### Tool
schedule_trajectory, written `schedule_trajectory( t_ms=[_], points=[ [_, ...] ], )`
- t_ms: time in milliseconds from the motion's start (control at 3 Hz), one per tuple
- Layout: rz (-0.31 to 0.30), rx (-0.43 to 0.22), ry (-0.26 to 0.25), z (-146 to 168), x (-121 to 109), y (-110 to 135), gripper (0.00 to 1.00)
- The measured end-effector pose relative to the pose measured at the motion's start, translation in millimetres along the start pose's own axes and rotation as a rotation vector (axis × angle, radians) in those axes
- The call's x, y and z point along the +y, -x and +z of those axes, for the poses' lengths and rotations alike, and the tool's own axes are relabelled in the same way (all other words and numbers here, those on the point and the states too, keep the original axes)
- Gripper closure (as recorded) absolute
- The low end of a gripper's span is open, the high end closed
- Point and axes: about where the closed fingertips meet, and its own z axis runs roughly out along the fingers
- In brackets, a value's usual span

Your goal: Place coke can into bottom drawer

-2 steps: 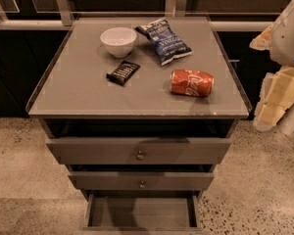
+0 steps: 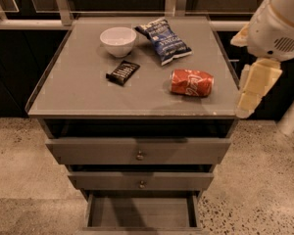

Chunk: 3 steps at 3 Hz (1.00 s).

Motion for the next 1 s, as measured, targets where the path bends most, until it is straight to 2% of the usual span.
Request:
schedule_trajectory(
  t_ms=[333, 667, 1000],
  points=[
    [-0.012, -0.015, 0.041, 28.8, -26.1, 15.5, 0.0],
    [-0.014, -0.02, 0.038, 31.3, -28.5, 17.6, 0.0],
    [0.023, -0.041, 0.028, 34.2, -32.7, 10.1, 0.0]
  ],
)
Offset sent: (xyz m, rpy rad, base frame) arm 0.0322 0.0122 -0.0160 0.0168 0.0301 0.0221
